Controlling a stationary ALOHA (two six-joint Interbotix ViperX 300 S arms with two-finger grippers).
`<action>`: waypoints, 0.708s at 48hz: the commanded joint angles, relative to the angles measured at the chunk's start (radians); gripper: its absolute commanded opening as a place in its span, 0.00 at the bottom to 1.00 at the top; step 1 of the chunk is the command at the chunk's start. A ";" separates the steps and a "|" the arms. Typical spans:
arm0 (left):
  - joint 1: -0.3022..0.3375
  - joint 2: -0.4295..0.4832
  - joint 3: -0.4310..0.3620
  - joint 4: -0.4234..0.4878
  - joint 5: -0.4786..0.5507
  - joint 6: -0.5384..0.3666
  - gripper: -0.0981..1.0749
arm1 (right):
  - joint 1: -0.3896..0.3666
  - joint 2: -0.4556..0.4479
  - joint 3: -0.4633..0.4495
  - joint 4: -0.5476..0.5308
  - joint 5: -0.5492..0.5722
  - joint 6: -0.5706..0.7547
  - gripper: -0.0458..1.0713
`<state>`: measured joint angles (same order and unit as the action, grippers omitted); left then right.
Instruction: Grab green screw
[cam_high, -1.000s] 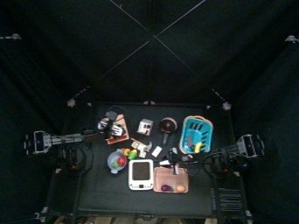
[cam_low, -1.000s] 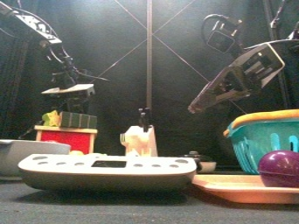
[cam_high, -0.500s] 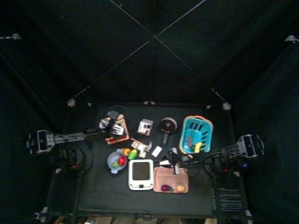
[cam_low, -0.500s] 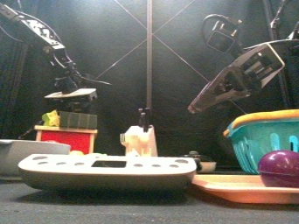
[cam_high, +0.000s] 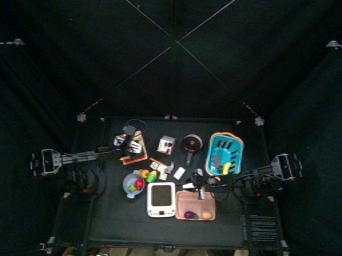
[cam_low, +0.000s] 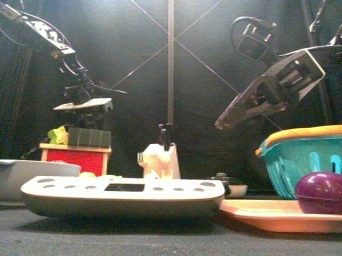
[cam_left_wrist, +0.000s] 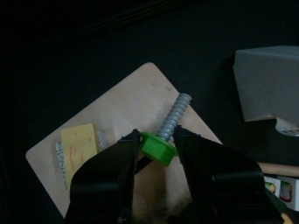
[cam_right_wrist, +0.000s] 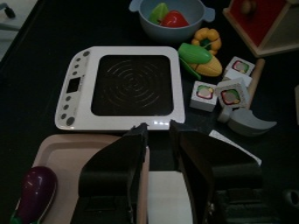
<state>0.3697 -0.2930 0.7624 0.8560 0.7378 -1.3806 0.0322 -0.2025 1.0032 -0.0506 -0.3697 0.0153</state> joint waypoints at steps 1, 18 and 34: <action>0.000 -0.029 -0.026 0.009 -0.005 0.003 0.63 | -0.003 -0.012 -0.015 0.002 -0.005 0.000 0.66; -0.011 -0.120 0.003 0.014 -0.015 0.006 0.63 | -0.005 -0.011 -0.018 0.000 -0.005 -0.005 0.66; -0.104 -0.193 0.041 0.049 -0.153 0.008 0.63 | -0.046 -0.018 -0.041 0.006 -0.006 -0.003 0.66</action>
<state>0.2853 -0.4633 0.8115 0.8974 0.6213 -1.3744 0.0046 -0.2025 0.9863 -0.0491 -0.3697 0.0107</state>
